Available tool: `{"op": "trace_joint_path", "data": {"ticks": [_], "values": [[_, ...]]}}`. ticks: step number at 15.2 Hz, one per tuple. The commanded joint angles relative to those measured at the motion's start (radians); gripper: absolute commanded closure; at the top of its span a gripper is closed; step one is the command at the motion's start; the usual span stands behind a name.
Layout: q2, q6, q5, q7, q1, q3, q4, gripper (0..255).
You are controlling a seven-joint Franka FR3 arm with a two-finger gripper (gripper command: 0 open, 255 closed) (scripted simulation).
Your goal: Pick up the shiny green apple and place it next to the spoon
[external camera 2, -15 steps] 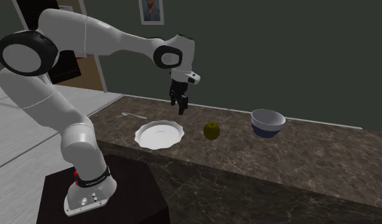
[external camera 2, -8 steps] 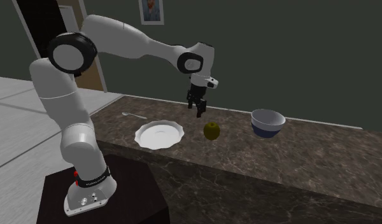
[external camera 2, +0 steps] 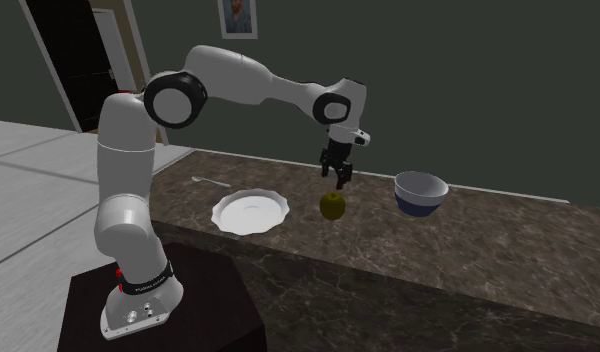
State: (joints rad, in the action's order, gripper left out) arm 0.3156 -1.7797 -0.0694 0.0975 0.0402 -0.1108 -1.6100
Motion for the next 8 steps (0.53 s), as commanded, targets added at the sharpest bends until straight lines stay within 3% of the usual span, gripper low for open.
{"op": "trace_joint_path", "data": {"ticks": [1, 8], "values": [[0.034, -0.002, 0.0, -0.003, 0.0, 0.0, 0.031, 0], [0.039, -0.088, -0.002, -0.001, -0.002, 0.002, -0.05, 0]]}}
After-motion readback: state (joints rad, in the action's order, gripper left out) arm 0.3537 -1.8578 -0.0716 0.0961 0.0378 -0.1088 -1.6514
